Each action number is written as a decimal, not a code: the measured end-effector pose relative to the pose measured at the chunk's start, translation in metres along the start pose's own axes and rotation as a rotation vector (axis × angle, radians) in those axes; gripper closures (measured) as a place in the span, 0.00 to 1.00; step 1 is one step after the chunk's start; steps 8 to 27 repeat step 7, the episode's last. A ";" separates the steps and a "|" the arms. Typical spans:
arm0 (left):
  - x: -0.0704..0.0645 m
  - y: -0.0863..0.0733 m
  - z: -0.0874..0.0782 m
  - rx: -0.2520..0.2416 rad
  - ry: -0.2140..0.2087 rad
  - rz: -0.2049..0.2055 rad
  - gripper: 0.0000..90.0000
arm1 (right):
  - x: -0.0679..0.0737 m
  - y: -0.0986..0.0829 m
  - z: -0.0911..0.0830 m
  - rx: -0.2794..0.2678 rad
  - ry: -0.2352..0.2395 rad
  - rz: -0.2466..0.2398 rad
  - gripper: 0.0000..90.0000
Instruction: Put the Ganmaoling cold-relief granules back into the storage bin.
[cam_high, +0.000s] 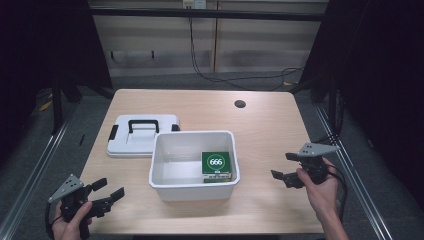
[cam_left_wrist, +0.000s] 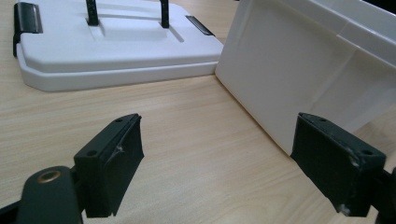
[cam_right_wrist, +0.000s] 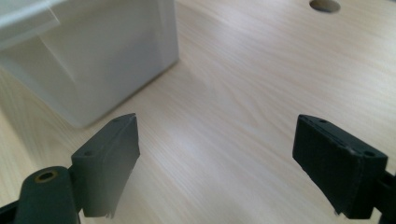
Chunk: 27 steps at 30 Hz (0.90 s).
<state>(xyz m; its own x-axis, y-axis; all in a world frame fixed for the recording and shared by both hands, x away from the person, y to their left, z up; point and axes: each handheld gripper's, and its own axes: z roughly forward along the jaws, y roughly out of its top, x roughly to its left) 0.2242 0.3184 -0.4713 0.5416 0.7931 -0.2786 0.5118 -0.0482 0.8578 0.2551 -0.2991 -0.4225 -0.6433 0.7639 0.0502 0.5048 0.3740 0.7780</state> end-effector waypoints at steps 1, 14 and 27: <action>0.000 0.000 0.000 0.001 0.001 -0.001 0.18 | -0.002 -0.006 0.000 0.009 -0.006 0.006 0.16; -0.001 0.000 -0.001 -0.002 -0.005 0.006 0.18 | -0.016 -0.033 0.011 0.112 -0.044 0.015 0.15; -0.001 0.000 -0.001 -0.002 -0.005 0.006 0.18 | -0.016 -0.033 0.011 0.112 -0.044 0.015 0.15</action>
